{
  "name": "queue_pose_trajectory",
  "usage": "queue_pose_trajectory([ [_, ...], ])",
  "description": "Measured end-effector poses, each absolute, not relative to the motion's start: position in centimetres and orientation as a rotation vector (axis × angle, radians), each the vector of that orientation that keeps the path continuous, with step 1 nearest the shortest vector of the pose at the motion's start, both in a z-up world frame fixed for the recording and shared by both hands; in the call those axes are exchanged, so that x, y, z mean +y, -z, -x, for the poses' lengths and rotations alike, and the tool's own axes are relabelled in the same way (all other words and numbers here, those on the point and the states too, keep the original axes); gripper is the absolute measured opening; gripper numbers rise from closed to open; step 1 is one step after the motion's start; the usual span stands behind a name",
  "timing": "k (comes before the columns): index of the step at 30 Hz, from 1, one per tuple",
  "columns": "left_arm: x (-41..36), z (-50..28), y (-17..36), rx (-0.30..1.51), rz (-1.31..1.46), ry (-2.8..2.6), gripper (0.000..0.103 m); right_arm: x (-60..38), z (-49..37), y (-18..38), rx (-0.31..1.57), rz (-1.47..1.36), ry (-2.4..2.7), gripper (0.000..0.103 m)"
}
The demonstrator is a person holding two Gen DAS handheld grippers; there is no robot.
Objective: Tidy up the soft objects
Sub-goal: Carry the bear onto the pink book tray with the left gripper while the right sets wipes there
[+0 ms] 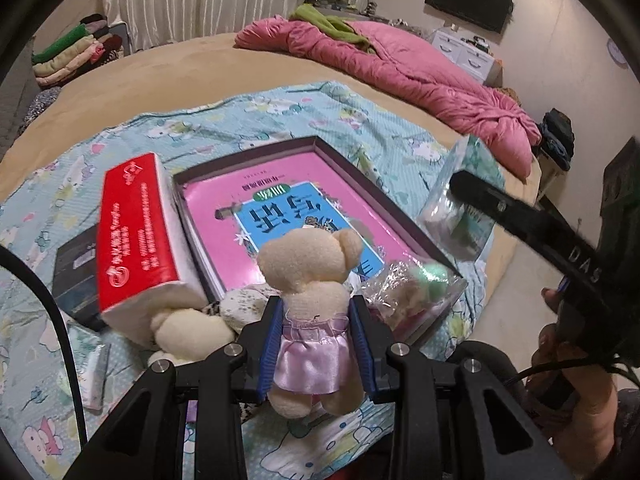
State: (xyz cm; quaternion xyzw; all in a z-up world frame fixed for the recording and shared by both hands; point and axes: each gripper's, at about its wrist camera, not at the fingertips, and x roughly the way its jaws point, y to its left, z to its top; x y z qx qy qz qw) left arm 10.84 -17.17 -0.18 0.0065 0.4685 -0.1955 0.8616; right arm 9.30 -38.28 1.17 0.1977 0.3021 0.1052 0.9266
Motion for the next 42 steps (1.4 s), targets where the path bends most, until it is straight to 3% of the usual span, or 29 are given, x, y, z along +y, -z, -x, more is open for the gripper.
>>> queue_pose_trajectory([
  [14, -18.3, -12.2, 3.8, 1.055, -0.022, 0.425, 0.034, -37.8, -12.9, 2.3, 0.729, -0.433, -0.183, 0.05],
  [42, -18.4, -12.8, 4.3, 1.063, -0.005, 0.429, 0.035, -37.7, -15.4, 7.2, 0.899, -0.329, -0.07, 0.05],
])
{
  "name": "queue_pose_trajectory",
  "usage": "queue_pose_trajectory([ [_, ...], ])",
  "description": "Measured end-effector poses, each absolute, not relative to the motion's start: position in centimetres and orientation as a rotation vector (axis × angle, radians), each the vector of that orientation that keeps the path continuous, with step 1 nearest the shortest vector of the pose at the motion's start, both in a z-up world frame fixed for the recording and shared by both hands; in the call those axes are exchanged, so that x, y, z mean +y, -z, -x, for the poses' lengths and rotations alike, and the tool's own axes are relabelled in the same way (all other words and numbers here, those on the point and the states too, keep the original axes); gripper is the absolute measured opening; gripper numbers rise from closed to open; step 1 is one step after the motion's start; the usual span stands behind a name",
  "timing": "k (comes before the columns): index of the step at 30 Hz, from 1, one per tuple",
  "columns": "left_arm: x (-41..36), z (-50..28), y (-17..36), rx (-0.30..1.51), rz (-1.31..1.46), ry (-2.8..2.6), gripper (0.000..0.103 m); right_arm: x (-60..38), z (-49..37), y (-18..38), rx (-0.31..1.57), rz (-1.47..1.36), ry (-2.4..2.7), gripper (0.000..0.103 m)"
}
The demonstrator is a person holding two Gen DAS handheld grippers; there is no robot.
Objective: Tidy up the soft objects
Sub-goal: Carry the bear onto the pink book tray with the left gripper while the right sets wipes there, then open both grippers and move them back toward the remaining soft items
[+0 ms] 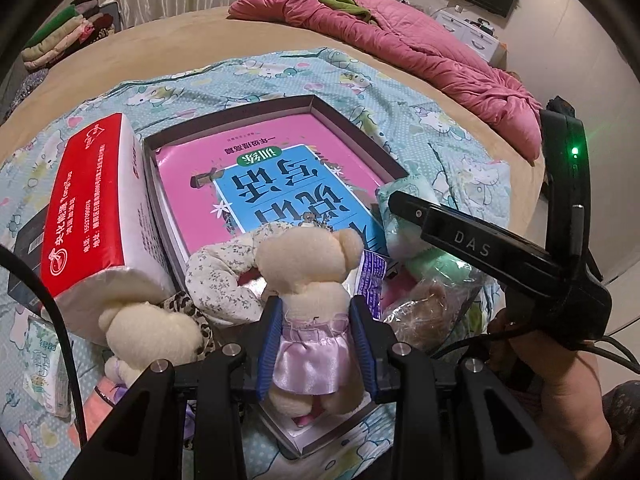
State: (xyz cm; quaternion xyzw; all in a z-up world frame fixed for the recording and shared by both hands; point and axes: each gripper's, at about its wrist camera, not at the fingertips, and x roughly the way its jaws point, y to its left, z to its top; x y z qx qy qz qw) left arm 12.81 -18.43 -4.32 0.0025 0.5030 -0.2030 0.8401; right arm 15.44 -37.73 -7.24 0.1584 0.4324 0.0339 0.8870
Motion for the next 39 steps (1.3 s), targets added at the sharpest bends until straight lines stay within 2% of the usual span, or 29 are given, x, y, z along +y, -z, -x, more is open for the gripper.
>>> queue_pose_trajectory([
  [11, -18.7, -13.0, 4.4, 1.069, -0.008, 0.433, 0.037, -37.5, -15.1, 6.5, 0.863, -0.299, -0.067, 0.051],
  [14, -18.7, -13.1, 4.4, 1.072, -0.001, 0.435, 0.037, -37.7, -14.9, 6.3, 0.849, -0.313, -0.079, 0.059],
  [23, -18.8, -13.2, 4.4, 1.071, 0.008, 0.443, 0.039, -38.0, -14.4, 5.8, 0.815, -0.324, -0.077, 0.071],
  [33, -18.8, -13.2, 4.2, 1.066, 0.008, 0.447, 0.043, -38.4, -14.1, 5.6, 0.798, -0.309, -0.061, 0.074],
  [39, -19.1, -12.8, 3.5, 1.047, 0.005, 0.457, 0.052, -38.4, -14.0, 5.4, 0.79, -0.3, -0.055, 0.077],
])
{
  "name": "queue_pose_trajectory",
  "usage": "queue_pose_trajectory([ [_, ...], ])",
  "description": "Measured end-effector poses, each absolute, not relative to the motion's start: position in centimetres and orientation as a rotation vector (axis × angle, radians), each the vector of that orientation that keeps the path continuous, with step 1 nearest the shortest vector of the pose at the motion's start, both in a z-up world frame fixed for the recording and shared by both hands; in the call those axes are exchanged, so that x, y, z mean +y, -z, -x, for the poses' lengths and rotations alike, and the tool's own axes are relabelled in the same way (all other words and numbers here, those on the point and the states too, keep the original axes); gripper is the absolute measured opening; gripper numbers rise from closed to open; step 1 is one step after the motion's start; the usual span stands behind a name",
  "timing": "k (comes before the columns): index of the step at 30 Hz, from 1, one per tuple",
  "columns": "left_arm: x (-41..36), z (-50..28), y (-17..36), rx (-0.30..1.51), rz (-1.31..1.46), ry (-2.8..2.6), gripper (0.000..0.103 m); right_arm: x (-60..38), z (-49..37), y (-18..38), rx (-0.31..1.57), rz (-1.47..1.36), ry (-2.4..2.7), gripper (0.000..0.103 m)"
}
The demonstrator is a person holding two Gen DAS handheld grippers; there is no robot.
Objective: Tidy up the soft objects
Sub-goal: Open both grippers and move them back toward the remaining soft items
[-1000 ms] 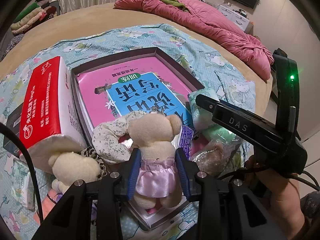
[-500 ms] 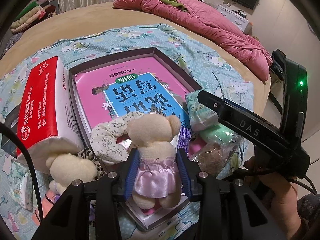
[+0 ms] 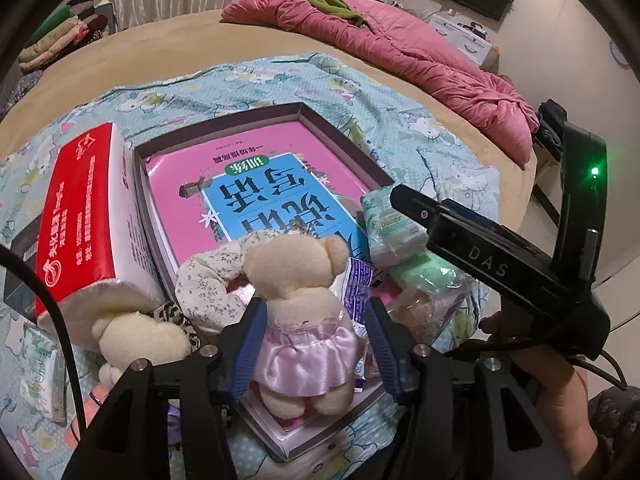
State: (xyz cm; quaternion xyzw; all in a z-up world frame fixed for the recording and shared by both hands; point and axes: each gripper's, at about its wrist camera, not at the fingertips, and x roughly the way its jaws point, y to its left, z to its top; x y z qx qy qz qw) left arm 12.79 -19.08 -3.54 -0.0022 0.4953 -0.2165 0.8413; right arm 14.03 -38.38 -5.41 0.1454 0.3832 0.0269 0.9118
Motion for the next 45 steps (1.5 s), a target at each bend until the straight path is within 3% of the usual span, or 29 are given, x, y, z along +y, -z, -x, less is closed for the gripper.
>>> queue_pose_trajectory([
  [21, -18.6, -11.8, 1.3, 0.985, -0.029, 0.421, 0.068, -38.9, -13.4, 4.7, 0.753, -0.307, -0.048, 0.079],
  [26, -18.4, -11.4, 0.6, 0.972, -0.041, 0.407, 0.078, -39.0, -13.0, 4.3, 0.733, -0.309, -0.043, 0.08],
  [45, -14.7, -9.8, -2.2, 0.92, -0.035, 0.328, 0.08, -39.4, -9.7, 0.4, 0.571, -0.306, -0.026, 0.083],
])
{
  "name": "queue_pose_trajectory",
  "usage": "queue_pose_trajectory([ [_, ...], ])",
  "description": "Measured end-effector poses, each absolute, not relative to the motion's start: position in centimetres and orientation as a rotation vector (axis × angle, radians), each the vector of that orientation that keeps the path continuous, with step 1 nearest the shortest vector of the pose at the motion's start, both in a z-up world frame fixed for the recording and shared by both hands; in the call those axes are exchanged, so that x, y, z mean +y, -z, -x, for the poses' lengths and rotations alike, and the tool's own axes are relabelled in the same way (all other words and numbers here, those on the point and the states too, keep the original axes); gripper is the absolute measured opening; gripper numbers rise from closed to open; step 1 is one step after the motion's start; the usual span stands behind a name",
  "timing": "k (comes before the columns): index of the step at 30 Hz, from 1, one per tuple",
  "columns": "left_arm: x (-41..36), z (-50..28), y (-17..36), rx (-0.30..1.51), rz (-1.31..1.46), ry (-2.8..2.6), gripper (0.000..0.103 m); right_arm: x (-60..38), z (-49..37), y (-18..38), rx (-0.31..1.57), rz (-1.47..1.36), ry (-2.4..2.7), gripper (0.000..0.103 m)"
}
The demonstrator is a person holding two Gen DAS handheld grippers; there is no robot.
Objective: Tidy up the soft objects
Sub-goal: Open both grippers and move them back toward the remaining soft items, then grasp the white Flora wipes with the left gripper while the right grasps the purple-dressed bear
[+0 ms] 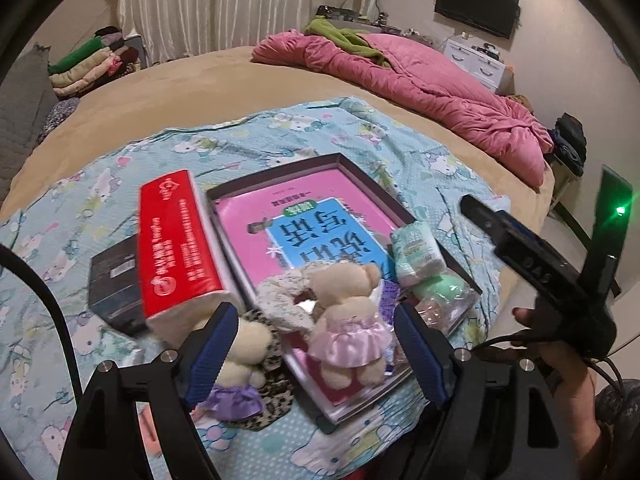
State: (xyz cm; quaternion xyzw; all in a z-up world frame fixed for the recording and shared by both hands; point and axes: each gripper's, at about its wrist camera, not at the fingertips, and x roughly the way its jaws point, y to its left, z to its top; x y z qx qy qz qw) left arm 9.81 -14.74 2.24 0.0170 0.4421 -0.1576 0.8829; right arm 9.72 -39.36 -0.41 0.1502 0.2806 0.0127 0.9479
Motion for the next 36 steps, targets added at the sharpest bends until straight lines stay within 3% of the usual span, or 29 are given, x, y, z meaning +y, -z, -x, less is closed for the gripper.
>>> queue_pose_trajectory([
  [14, -9.4, -8.8, -4.6, 0.884, 0.022, 0.25, 0.08, -37.0, -7.6, -3.3, 0.495, -0.318, -0.095, 0.083],
  [36, -1.6, -7.0, -5.4, 0.872, 0.11, 0.139, 0.08, -27.6, -5.4, -6.0, 0.576, -0.193, -0.363, 0.083],
])
